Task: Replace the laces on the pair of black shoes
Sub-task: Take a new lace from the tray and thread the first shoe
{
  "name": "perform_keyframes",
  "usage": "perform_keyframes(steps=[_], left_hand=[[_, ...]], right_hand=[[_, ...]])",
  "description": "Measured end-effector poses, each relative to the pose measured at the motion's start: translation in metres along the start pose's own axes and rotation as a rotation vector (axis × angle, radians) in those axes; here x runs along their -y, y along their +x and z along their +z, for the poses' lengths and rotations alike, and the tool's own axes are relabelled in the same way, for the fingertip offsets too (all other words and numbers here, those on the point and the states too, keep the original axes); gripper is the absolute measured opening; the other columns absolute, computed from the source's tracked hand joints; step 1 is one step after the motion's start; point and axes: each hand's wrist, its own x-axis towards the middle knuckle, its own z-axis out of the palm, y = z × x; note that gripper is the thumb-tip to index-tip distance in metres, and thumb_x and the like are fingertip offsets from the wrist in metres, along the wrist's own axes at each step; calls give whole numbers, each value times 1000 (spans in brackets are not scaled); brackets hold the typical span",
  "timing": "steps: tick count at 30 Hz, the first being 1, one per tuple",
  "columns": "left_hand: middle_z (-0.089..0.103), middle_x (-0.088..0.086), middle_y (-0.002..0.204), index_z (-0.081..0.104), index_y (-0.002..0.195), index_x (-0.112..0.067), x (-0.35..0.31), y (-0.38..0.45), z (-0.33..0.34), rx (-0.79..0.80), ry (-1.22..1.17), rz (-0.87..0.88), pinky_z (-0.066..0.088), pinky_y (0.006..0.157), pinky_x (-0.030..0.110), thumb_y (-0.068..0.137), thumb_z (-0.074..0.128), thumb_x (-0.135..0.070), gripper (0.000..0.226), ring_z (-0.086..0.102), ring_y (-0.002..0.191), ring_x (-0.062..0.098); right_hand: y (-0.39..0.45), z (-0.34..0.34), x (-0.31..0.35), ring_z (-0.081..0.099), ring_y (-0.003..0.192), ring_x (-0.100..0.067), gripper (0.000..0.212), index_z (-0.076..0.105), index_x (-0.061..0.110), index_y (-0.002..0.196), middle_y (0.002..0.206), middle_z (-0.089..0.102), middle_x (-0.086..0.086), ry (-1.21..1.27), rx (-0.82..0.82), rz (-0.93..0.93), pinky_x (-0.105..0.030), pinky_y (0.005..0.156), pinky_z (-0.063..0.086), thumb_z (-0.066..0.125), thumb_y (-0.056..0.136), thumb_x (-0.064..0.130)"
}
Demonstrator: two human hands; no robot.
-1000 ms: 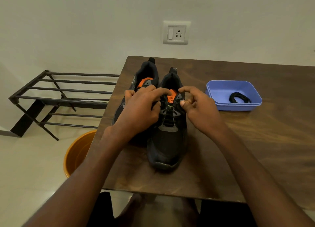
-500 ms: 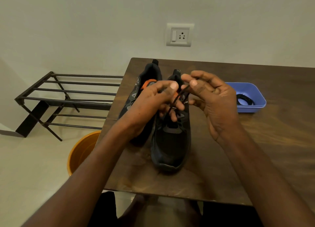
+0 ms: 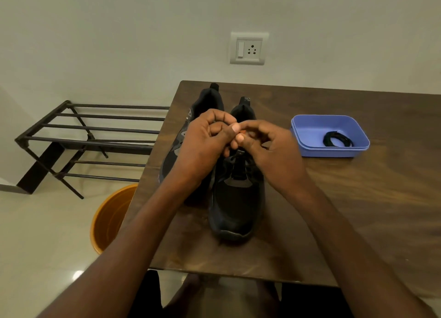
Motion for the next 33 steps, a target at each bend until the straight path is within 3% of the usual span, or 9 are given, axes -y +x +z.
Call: perform_keyframes(steps=[5,9,12,14,17,20,24,28,33], left_hand=[[73,14,78,63,105,1,3,2,-2,-58,56,49,49,61,16,103,59,-7,9,65,63,14],[74,11,82,65,103,-2,8,2,-1,-127,92,101,53,67,19,102,60,-5,6,70,72,14],[71,-2,106,67,118,-12,11,7,-3,-130,388,214,55,87,23,101,56,-1,23,67,99,10],[62,-5,127,65,129,-22,11,10,-4,-25,694,265,40,97,19,97,55,0,40,55,118,14],[56,-9,139,62,134,-30,19,11,-8,71,872,221,29,106,34,94,59,-3,48,48,130,14],[59,-13,134,62,127,-35,30,12,-10,58,778,197,37,111,53,92,66,-5,46,57,123,13],[64,-14,121,64,116,-33,34,19,-11,18,733,217,50,99,54,89,72,-7,39,65,108,11],[66,-12,115,67,113,-28,32,18,-13,8,690,233,56,92,45,89,73,-7,33,66,99,8],[64,-7,114,70,111,-26,29,17,-14,-26,695,252,54,90,24,90,73,-6,28,64,96,7]], right_hand=[[1,-4,-10,69,80,-3,10,74,31,95,82,71,16,-77,-217,96,-28,74,60,72,96,21],[1,-3,-13,69,80,-5,10,77,25,100,85,72,16,-75,-222,96,-26,71,59,72,95,17],[5,3,-12,70,93,-3,17,78,20,108,98,75,10,74,-274,117,-24,84,60,67,98,11],[8,7,-14,70,101,-6,20,78,19,111,107,75,6,84,-275,119,-31,89,60,63,99,12],[10,15,-15,71,99,-6,17,79,20,109,105,75,7,39,-275,88,-34,88,61,65,99,16],[8,24,-15,69,86,-5,10,79,20,102,94,74,8,-75,-259,24,-30,78,61,74,94,22],[8,27,-20,61,80,-5,6,77,18,98,90,69,6,-244,-246,-39,-22,72,54,76,92,21],[11,28,-21,51,82,-6,19,77,18,115,94,58,7,-415,-156,-28,-12,66,36,68,98,24],[12,25,-23,58,82,-7,19,78,19,113,94,67,3,-374,-154,-71,-25,73,52,70,97,22]])
